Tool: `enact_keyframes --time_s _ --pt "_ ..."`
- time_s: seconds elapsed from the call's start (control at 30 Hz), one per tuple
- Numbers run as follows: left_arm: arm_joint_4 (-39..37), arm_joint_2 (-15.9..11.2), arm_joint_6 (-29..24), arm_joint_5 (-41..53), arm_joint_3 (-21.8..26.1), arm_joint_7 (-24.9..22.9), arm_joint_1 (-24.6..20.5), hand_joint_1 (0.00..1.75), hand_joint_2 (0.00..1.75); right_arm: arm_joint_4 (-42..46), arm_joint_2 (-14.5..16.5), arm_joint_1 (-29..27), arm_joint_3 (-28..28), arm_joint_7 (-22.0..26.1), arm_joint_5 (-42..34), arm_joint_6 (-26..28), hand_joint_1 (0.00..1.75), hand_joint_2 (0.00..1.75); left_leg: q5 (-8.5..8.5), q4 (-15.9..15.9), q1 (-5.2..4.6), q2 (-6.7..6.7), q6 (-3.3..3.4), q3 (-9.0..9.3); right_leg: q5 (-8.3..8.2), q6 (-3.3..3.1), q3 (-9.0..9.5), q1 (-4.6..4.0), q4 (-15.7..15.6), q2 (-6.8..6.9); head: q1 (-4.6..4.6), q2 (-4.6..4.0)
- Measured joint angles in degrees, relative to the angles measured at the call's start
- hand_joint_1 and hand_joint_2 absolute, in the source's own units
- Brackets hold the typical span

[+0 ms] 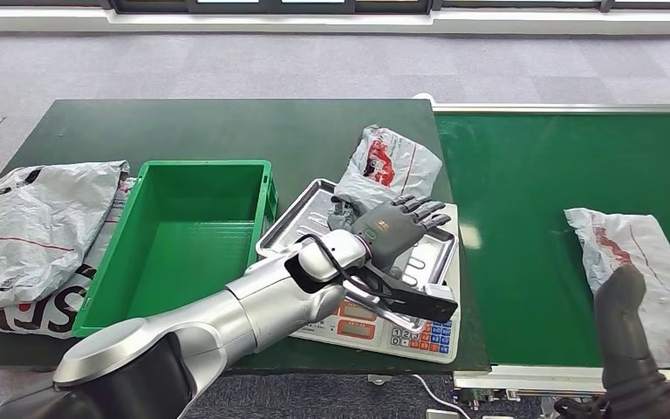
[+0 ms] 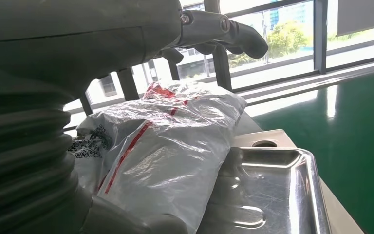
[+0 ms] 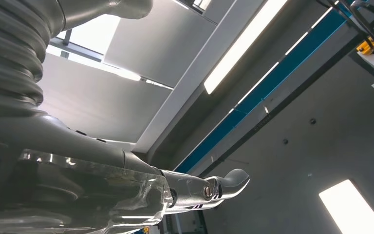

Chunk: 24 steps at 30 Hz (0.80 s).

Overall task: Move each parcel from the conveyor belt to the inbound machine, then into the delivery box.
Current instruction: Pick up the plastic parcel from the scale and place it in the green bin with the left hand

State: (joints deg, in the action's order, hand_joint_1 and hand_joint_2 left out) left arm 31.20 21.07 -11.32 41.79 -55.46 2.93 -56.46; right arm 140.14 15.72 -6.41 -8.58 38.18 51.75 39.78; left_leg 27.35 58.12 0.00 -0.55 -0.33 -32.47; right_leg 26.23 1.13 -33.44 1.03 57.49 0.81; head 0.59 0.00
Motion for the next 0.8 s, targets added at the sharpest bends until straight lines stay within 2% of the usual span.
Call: enact_keyframes --time_s 0.53,0.8 --pt "-2.11 0.00 0.40 -0.56 -0.57 -1.19 -0.76 0.00 1.75 -0.83 0.00 0.18 -0.55 -0.03 0.38 0.00 0.00 1.75 0.00 0.00 0.00 -0.01 0.00 0.00 0.00 0.00 0.00 0.00 0.00 0.00 0.01 0.00" --pt "-7.16 -0.02 6.68 -0.99 -1.74 -2.89 -1.09 0.00 1.75 -3.82 0.00 0.86 -2.67 0.05 0.46 -0.01 0.00 1.75 -0.01 0.00 0.01 0.00 -0.01 0.01 0.00 0.00 0.02 -0.01 0.01 0.00 0.00 0.00"
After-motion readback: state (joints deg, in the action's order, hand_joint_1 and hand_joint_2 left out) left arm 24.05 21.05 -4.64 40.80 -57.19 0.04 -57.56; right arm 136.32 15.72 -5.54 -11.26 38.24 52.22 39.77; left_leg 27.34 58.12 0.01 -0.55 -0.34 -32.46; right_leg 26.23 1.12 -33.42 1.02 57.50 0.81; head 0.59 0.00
